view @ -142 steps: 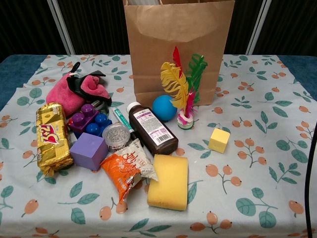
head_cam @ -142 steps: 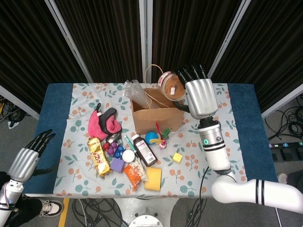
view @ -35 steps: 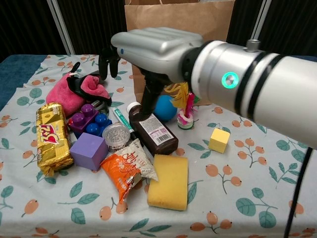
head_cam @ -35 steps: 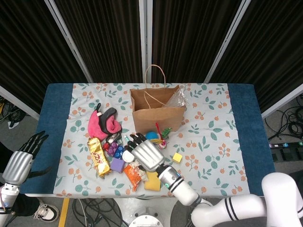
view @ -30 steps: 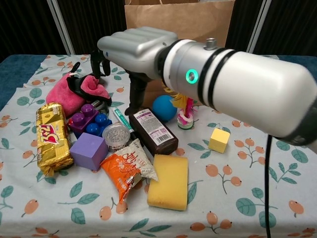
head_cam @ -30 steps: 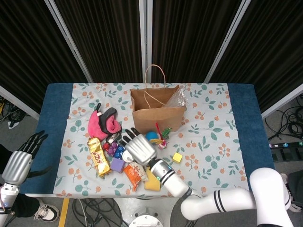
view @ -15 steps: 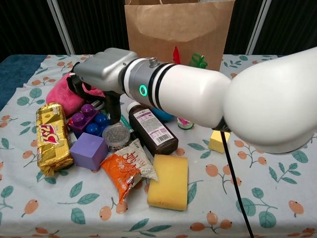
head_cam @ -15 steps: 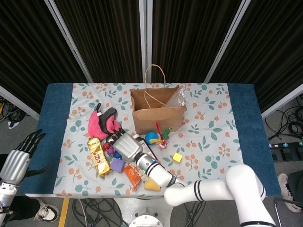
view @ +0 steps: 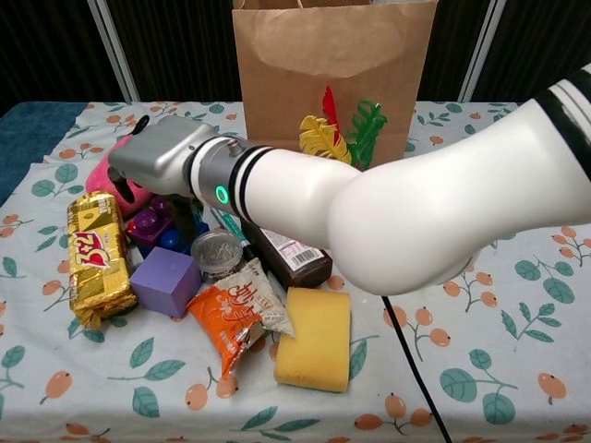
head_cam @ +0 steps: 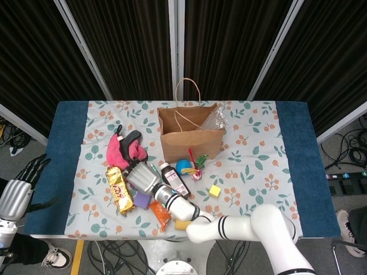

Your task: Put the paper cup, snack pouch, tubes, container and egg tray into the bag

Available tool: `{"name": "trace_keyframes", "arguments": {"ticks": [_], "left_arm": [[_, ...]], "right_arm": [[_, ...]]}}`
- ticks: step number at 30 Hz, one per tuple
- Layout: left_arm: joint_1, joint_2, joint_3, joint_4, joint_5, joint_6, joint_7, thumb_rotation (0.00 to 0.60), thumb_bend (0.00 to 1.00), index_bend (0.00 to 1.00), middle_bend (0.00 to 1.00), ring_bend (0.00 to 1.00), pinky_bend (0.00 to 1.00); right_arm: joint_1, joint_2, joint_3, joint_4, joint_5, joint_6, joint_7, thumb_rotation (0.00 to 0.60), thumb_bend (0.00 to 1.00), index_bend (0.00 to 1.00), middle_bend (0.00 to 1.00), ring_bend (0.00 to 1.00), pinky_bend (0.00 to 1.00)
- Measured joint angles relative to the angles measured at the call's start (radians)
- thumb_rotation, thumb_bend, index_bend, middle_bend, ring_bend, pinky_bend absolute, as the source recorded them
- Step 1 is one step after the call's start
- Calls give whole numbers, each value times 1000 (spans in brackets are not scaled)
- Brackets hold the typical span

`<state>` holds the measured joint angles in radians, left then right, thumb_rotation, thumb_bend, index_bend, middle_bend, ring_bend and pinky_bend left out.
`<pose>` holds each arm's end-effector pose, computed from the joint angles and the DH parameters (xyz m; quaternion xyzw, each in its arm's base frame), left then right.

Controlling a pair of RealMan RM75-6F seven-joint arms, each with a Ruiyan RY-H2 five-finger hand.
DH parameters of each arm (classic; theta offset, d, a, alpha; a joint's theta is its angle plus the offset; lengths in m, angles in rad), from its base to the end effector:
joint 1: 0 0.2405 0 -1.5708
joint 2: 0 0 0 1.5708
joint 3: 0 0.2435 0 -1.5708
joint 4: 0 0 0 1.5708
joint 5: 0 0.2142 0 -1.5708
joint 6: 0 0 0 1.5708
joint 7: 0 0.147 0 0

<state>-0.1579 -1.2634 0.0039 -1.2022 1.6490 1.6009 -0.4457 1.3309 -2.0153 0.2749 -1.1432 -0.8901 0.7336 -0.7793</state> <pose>-0.3272 0.1996 0.1428 -0.6103 -0.3769 -0.4948 0.4905 0.0735 -0.3161 -0.1607 0.8837 -0.1471 0.3345 0.2924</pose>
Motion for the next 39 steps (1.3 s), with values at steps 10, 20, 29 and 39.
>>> {"name": "trace_keyframes", "arguments": {"ticks": [10,20,29,39], "left_arm": [[3,-2,0,17,-9,-4,-23,600,30,97,144,109,259],[1,-4,-3,28,-13,-7,-39,600,31,97,144,109,259],[4,-4,-3,30,-15,-5,-45,600,30,97,144,109,259],[2,2,-3,16,-7,0,-36,600,31,97,144,108,260]], "right_arm": [[30,-43,-5,86,14,-21,5,600,42,308,229,63,141],[34,-65,-10,123,16,-15,9,600,63,375,308,71,141],[25,-76,-9,130,-21,17,27,600,100,536,418,117,165],[3,-12,14,11,-73,89,35,600,108,558,435,129,174]]}}
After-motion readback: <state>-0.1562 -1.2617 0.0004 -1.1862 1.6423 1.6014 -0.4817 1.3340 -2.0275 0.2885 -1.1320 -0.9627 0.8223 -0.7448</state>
